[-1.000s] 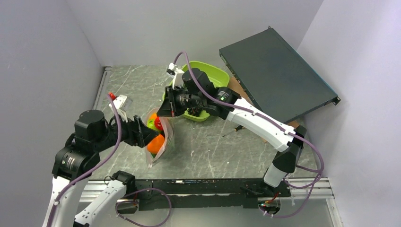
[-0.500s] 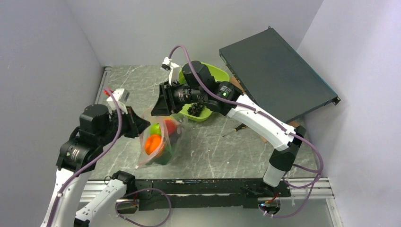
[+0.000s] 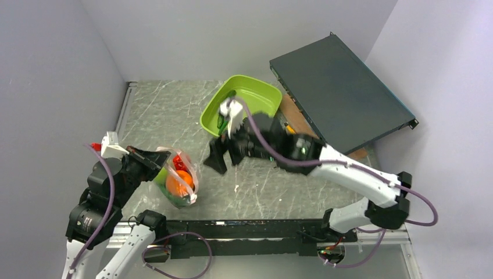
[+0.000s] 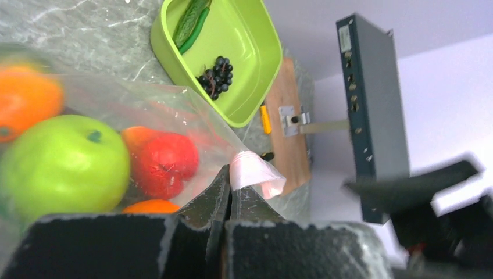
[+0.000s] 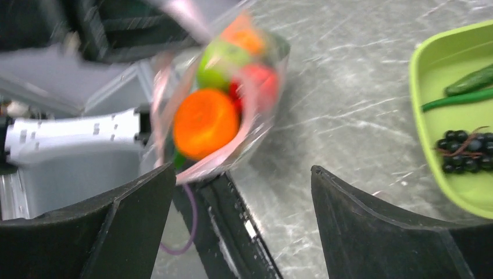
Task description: Place the food in the zip-top bag and seal the zipper
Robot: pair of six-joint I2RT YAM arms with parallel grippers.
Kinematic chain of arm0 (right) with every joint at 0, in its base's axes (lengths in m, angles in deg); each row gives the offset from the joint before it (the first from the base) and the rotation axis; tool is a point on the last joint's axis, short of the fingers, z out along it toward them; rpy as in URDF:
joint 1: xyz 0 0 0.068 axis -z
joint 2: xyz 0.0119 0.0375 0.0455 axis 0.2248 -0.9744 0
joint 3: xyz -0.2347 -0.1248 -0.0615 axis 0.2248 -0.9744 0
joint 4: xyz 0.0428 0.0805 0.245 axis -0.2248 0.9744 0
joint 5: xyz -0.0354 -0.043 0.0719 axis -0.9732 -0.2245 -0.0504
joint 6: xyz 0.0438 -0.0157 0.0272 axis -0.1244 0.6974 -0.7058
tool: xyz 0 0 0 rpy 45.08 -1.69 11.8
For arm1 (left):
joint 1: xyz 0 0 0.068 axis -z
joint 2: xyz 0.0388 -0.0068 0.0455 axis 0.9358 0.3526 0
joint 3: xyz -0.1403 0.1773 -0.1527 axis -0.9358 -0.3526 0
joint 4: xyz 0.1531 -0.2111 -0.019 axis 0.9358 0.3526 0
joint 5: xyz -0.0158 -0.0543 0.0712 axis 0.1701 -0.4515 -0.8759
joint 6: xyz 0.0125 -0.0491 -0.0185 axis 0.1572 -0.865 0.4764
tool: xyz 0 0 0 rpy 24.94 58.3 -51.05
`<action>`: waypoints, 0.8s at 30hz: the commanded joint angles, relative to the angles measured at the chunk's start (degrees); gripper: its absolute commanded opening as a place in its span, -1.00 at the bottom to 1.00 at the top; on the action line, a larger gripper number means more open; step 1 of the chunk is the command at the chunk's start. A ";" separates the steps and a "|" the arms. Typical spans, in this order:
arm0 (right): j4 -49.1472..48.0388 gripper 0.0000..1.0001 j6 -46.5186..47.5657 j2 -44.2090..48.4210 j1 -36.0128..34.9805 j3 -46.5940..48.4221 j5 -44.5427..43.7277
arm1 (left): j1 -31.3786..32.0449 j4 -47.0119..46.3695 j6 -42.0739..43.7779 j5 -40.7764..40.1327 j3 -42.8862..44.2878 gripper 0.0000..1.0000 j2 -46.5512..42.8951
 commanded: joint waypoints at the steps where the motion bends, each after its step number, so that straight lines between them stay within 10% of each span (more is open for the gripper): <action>1: -15.69 0.75 1.72 9.25 -11.46 -14.94 -12.02 | 0.04 -8.79 -15.85 -3.75 -2.80 -1.00 -3.17; 12: -33.91 0.69 -7.77 9.93 -22.18 -29.02 -35.52 | 0.03 -13.23 -24.86 -7.00 -7.56 -1.00 -5.68; 19: -41.79 -0.22 -8.70 5.88 -22.22 -30.20 -39.94 | -0.02 -16.97 -29.82 -5.25 -12.10 -1.00 -7.39; 24: -42.50 -0.27 -9.49 2.51 -22.11 -29.38 -38.25 | -0.01 -17.65 -31.07 -4.57 -13.72 -1.00 -8.17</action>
